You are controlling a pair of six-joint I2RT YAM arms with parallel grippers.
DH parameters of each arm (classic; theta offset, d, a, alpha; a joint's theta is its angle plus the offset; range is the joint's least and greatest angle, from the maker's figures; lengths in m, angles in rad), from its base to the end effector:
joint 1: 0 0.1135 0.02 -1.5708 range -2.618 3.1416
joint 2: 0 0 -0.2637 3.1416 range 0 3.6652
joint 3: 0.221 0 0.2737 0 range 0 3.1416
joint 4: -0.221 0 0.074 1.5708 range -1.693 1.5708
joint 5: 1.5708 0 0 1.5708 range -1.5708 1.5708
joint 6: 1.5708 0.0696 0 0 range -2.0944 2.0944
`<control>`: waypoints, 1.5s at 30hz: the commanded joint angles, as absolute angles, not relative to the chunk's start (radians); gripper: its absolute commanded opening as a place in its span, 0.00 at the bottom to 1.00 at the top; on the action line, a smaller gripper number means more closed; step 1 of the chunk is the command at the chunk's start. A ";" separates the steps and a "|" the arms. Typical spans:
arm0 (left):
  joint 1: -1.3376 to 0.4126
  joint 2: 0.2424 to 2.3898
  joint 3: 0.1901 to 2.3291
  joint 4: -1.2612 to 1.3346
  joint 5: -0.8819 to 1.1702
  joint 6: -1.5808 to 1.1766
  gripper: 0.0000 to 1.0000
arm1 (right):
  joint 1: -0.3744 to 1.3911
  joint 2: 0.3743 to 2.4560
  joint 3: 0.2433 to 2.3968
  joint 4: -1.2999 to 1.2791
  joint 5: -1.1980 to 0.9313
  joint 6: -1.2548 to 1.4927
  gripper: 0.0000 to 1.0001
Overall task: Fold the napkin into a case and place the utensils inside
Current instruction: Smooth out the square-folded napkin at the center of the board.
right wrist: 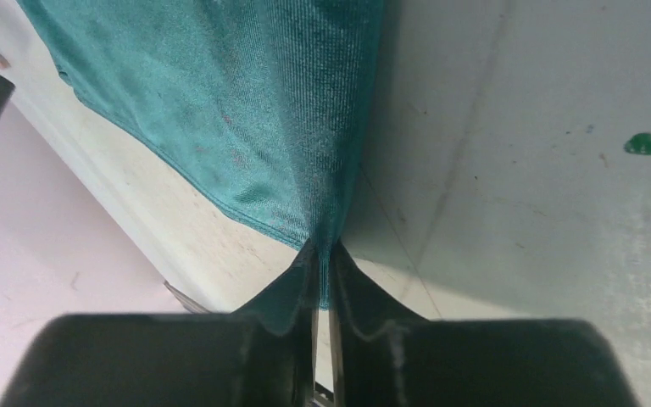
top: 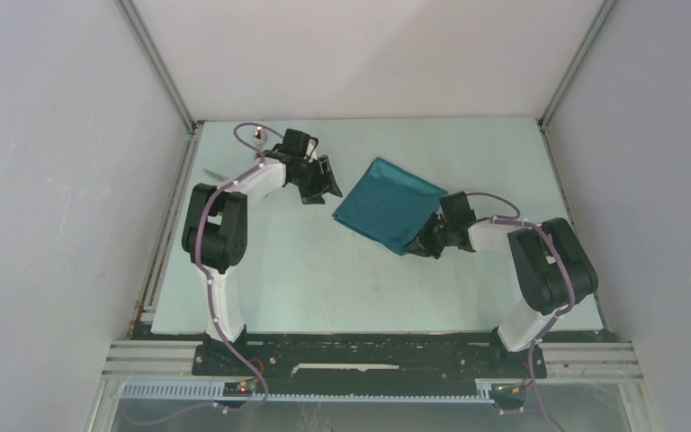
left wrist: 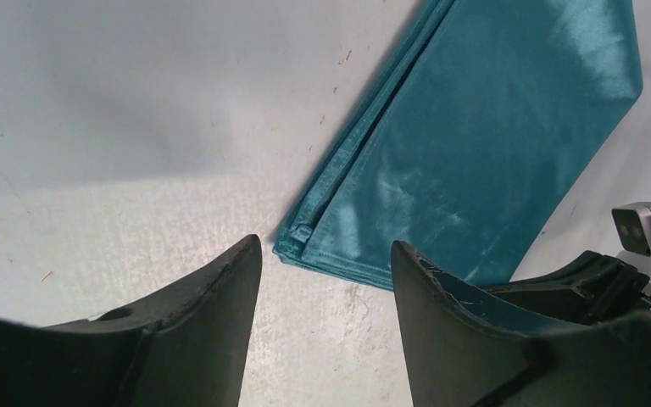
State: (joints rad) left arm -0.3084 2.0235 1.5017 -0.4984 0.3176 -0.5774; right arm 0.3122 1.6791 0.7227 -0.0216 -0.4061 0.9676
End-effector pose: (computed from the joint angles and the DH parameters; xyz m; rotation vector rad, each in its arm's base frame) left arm 0.4413 -0.1634 0.1501 -0.2400 2.6811 -0.7147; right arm 0.3042 0.1271 0.0776 0.7205 2.6557 0.9543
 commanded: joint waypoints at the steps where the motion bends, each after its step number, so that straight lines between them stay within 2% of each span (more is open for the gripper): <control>1: -0.309 2.011 1.541 -0.505 0.350 -0.561 0.64 | 0.286 1.663 0.716 -0.150 -0.286 0.842 0.05; 2: -0.310 2.006 1.536 -0.505 0.360 -0.567 0.64 | 0.274 1.663 0.721 -0.174 -0.283 0.810 0.00; 8: -0.329 1.946 1.437 -0.422 0.397 -0.652 0.65 | 0.217 1.643 0.731 -0.258 -0.323 0.609 0.00; 11: -0.339 1.906 1.372 -0.380 0.390 -0.694 0.73 | 0.191 1.626 0.724 -0.280 -0.369 0.591 0.00; 15: -0.386 1.884 1.333 -0.373 0.365 -0.707 0.78 | 0.137 1.577 0.722 -0.333 -0.404 0.588 0.00; 16: -0.404 1.883 1.323 -0.370 0.353 -0.708 0.80 | 0.129 1.555 0.724 -0.355 -0.390 0.592 0.07; 19: -0.453 1.888 1.305 -0.351 0.335 -0.710 0.79 | 0.129 1.484 0.769 -0.463 -0.274 0.547 0.38; 22: -0.476 1.893 1.283 -0.325 0.312 -0.725 0.69 | 0.137 1.405 0.858 -0.561 -0.113 0.490 0.54; 24: -0.479 1.897 1.260 -0.273 0.332 -0.757 0.63 | 0.171 1.365 0.941 -0.571 -0.031 0.445 0.59; 26: -0.477 1.905 1.255 -0.263 0.321 -0.765 0.63 | 0.224 1.383 1.012 -0.529 -0.024 0.425 0.61; 29: -0.477 1.915 1.261 -0.266 0.293 -0.747 0.74 | 0.254 1.475 1.049 -0.278 -0.196 0.478 0.61; 31: -0.479 1.927 1.271 -0.274 0.283 -0.733 0.74 | 0.241 1.576 1.079 -0.113 -0.344 0.572 0.60; 35: -0.481 1.950 1.287 -0.300 0.294 -0.724 0.69 | 0.242 1.807 1.206 0.118 -0.479 0.721 0.60; 38: -0.494 1.944 1.305 -0.352 0.241 -0.676 0.69 | 0.260 1.959 1.337 0.131 -0.547 0.789 0.61; 41: -0.522 1.938 1.350 -0.445 0.123 -0.589 0.72 | 0.283 2.004 1.384 0.100 -0.536 0.778 0.61; 45: -0.560 1.977 1.416 -0.557 0.014 -0.512 0.65 | 0.270 2.004 1.373 0.065 -0.541 0.767 0.61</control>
State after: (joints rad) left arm -0.5201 1.9530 1.3437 -0.4381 0.1566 -0.6292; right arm 0.2707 2.0315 1.3338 0.0353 -0.4969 0.7486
